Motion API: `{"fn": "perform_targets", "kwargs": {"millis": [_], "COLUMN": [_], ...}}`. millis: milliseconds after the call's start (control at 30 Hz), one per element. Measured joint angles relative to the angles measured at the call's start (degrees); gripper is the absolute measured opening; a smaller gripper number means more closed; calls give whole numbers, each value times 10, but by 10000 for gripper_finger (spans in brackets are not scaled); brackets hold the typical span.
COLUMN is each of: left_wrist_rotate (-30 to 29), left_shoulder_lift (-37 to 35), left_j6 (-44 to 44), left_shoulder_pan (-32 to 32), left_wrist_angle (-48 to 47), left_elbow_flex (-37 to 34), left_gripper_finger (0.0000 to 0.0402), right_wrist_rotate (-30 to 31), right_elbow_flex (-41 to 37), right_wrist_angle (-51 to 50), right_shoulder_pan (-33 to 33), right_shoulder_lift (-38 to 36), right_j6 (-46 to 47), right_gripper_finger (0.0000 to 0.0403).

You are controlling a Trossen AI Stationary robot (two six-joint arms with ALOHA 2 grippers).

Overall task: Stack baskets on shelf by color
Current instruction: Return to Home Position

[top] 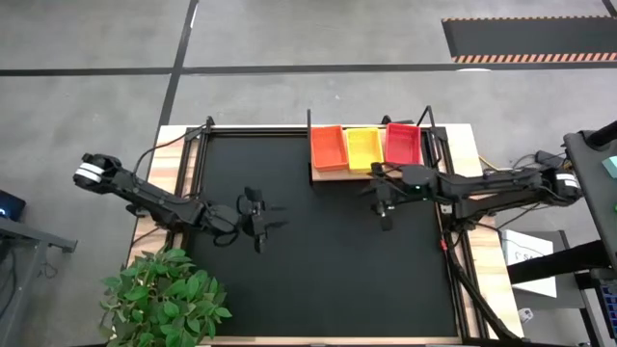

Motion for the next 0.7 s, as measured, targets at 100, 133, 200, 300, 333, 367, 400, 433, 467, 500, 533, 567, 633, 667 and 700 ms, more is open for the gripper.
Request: {"fn": "perform_targets", "kwargs": {"millis": [100, 133, 200, 300, 333, 367, 400, 433, 467, 500, 533, 567, 633, 667, 700], "left_wrist_rotate": [16, 25, 50, 73, 74, 74, 74, 76, 80, 83, 84, 86, 85, 85, 85], "left_shoulder_lift": [-19, -30, -48, -79, -89, -99, -108, -115, -120, -124, -128, -131, -133, -136, -138], "left_j6": [27, 29, 29, 29, 28, 28, 27, 25, 25, 24, 24, 23, 22, 17, 16], "left_shoulder_pan": [14, 19, 28, 38, 42, 45, 48, 52, 55, 59, 62, 66, 73, 74, 74], "left_wrist_angle": [49, 59, 66, 71, 73, 75, 79, 93, 113, 134, 158, 183, 229, 247, 260], "left_elbow_flex": [-22, -27, -36, -59, -67, -75, -85, -97, -110, -123, -138, -151, -171, -180, -187], "left_gripper_finger": [168, 168, 168, 168, 168, 168, 168, 168, 168, 168, 168, 168, 168, 168, 168], "right_wrist_rotate": [2, 2, 2, 1, 0, -1, -2, -3, -3, -4, -4, -4, 13, 28, 42], "right_elbow_flex": [-45, -57, -76, -104, -114, -125, -135, -144, -154, -165, -175, -184, -198, -201, -201], "right_wrist_angle": [58, 64, 74, 84, 89, 92, 94, 98, 101, 109, 123, 139, 161, 167, 170], "right_shoulder_pan": [-4, -6, -7, -7, -7, -7, -7, -7, -7, -7, -7, -7, -7, -7, -7], "right_shoulder_lift": [-34, -45, -64, -90, -98, -106, -113, -121, -129, -138, -145, -152, -167, -173, -178], "right_j6": [-6, -6, -2, -3, -5, -7, -11, -19, -24, -29, -31, -30, -21, -15, -7], "right_gripper_finger": [113, 110, 105, 97, 94, 90, 87, 83, 79, 76, 72, 69, 62, 59, 56]}}
